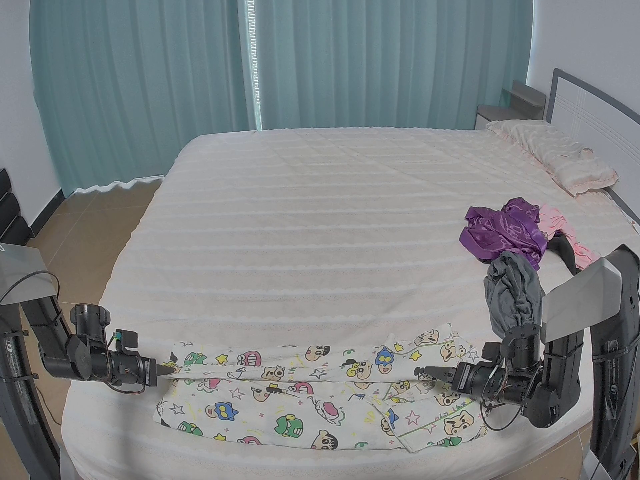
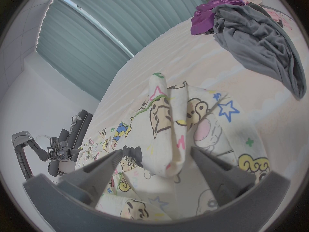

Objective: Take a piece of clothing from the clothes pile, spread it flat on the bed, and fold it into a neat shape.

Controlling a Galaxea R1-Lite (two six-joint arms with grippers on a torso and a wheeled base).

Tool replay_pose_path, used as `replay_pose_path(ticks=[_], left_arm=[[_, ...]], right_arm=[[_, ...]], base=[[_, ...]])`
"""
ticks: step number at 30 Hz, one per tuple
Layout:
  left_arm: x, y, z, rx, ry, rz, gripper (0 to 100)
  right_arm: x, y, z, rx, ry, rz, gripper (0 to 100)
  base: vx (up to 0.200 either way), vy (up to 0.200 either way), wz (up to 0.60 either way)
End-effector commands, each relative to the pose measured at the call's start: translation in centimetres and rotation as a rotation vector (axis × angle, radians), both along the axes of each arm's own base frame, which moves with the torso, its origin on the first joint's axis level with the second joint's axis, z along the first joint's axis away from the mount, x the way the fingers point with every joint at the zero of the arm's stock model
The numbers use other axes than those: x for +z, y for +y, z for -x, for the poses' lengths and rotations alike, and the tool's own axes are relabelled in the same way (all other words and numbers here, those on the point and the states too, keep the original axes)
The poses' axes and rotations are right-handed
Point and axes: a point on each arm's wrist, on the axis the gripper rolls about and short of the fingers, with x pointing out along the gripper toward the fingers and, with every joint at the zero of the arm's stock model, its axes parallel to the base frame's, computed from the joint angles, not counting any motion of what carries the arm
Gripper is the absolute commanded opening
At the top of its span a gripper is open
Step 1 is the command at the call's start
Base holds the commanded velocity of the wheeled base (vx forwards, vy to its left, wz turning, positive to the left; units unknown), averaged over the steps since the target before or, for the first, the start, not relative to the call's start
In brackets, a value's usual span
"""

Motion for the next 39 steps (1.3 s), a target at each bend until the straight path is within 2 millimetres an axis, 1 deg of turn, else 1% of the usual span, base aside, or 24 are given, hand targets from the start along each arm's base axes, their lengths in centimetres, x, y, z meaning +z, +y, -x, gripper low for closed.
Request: replay_pose_path(ticks=[1,3,6,12,13,19,23,32,35,39], left_arm=[[0.0,0.0,0.0,0.001,-0.001,0.0,0],[0.0,0.0,0.0,0.001,-0.001,0.0,0],[0.1,0.0,0.0,0.0,-0.001,0.001,0],[0.4,0.0,0.0,0.001,-0.011,-0.003,0],[0.4,0.0,0.0,0.001,-0.013,-0.006,0],[0.8,0.0,0.0,0.002,-0.027,-0.008,0],[1.0,0.0,0.0,0.003,-0.031,-0.011,0],[0.5,-0.1,0.3,0.002,-0.01,-0.006,0],[0.4,-0.1,0.4,0.001,-0.004,-0.006,0],[0.1,-0.2,0.5,0.0,0.008,-0.004,0]], right_arm=[[-0.8,0.2,-0.3,0.004,0.004,0.002,0],[-0.8,0.3,-0.5,0.004,-0.001,0.001,0],[-0.4,0.1,-0.5,-0.015,-0.013,0.007,0],[0.8,-0.5,0.2,-0.032,-0.017,0.004,0],[1.2,-0.8,0.3,-0.037,-0.026,0.0,0],[2.2,-1.5,0.3,-0.079,-0.023,-0.05,0],[2.7,-1.7,1.6,-0.058,0.008,-0.065,0],[2.3,-1.9,2.3,-0.046,0.041,-0.041,0],[1.8,-2.0,2.8,-0.033,0.063,-0.016,0],[1.5,-2.0,2.9,-0.024,0.068,0.001,0]], base=[[0.0,0.0,0.0],[0.0,0.0,0.0],[0.0,0.0,0.0],[0.0,0.0,0.0],[0.0,0.0,0.0],[0.0,0.0,0.0],[0.0,0.0,0.0],[0.0,0.0,0.0],[0.0,0.0,0.0],[0.0,0.0,0.0]])
